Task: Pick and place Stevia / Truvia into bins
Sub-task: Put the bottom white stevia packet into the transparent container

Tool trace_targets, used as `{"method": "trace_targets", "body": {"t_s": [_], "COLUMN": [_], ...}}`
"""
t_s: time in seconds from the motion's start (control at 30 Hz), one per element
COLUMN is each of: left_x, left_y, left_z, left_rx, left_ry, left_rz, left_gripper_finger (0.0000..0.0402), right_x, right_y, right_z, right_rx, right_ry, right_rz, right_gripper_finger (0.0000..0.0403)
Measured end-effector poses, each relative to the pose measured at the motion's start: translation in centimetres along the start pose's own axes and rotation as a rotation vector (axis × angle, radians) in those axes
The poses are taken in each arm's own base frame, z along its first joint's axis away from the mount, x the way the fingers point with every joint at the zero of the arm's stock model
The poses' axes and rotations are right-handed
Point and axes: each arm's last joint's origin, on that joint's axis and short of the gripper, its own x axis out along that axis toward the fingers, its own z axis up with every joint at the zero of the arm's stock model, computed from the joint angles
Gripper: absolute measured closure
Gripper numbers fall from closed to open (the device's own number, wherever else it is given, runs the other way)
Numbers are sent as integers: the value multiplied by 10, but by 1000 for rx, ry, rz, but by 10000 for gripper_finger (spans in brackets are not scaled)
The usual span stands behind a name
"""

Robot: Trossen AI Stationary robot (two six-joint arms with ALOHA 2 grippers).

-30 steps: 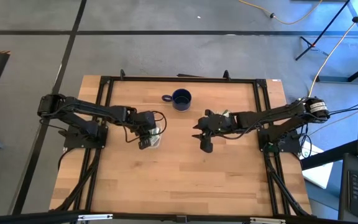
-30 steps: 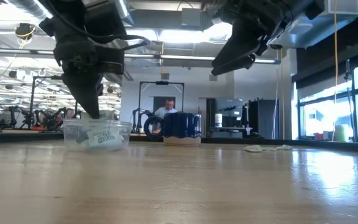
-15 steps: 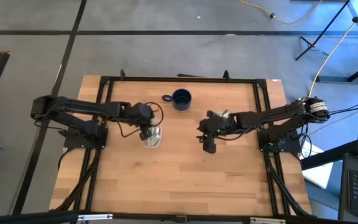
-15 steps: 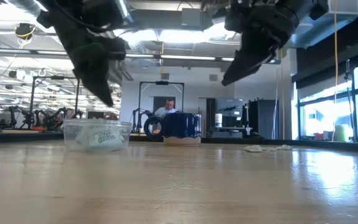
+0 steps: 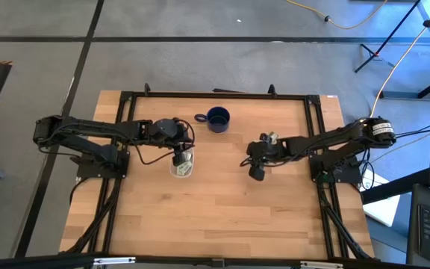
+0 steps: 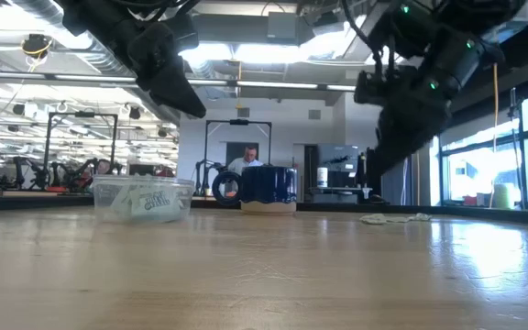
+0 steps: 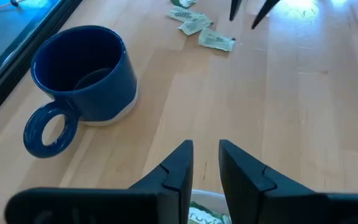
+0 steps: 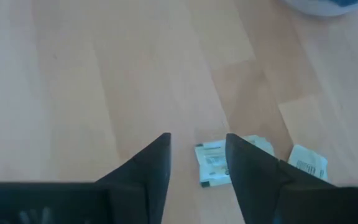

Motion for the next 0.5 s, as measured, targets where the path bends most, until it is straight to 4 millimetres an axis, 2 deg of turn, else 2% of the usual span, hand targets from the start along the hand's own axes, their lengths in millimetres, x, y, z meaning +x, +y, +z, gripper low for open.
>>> {"method": "trace_targets", "body": {"t_s": [0.23,0.5], "left_x": [0,0], "left_y": [0,0], "left_z": [0,0], "left_rx": [0,0], "left_ry": [2,2], "left_rz": [0,0], "left_gripper_finger": [336,336], "right_x": [12,19], "right_y": [-11,-16], "right_z": [-19,-38], "right_rx": [3,12], "right_ry": [-16,-8], "right_rz": [-16,-23], "right_gripper_finger": [279,286]}}
